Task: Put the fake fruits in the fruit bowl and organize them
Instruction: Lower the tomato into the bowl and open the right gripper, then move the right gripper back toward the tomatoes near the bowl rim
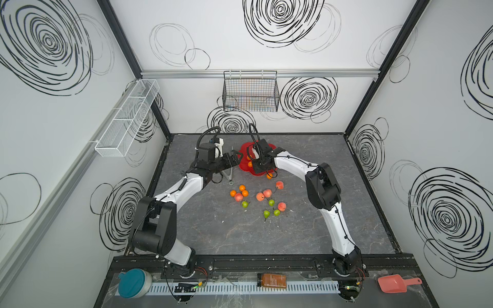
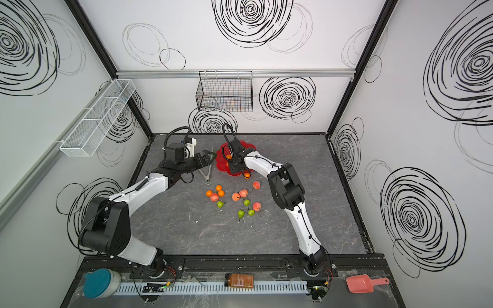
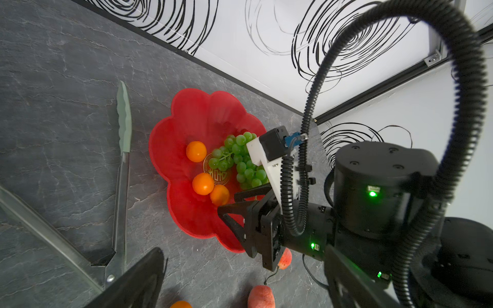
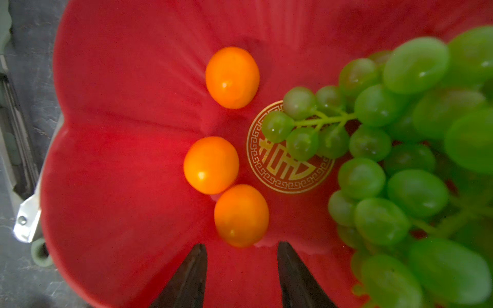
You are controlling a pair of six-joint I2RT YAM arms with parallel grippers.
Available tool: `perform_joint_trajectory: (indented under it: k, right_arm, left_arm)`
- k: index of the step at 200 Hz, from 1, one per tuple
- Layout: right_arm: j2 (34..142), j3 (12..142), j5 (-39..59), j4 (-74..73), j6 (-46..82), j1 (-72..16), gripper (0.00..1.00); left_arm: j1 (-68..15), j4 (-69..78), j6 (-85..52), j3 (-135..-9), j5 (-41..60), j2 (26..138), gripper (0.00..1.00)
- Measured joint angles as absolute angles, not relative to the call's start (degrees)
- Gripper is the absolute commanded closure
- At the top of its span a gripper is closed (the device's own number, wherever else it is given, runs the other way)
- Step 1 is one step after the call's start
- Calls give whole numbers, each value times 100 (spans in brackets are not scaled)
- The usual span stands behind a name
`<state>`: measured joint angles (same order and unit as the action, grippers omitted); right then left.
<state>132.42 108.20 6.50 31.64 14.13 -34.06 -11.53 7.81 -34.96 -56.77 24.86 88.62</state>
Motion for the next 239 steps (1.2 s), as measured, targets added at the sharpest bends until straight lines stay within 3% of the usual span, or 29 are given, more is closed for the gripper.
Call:
perform_joint_trajectory:
  k: [72,164,239]
  right_arm:
    - [12991,10781,683,3288,1337,-3369,49]
    - [10136,7570,711,2147,1505,-3140,49]
    - [10300,6842,770,1608,1678,-3120,48]
  left_arm:
    - [-1732,283,-3070,-5690,2110,8774,4]
    - [-2749,-257,-2569,-5927,1621,8527,4]
    - [-2978,-419,-2589,-5478,1669,8357,4]
